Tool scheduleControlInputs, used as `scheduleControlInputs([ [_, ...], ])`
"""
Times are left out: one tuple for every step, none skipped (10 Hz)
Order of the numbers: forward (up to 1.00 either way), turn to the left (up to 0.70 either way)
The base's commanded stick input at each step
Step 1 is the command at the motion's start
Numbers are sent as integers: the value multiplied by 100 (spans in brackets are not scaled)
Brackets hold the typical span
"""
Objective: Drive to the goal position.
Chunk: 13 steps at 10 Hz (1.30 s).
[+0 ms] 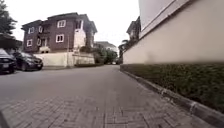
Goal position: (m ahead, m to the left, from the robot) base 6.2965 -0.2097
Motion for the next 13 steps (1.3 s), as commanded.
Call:
scheduleControlInputs([
  [70,0],
  [70,0],
  [70,0],
  [70,0],
  [70,0],
  [70,0],
  [70,0],
  [70,0],
  [70,0],
  [70,0],
  [70,0],
  [70,0],
  [70,0],
])
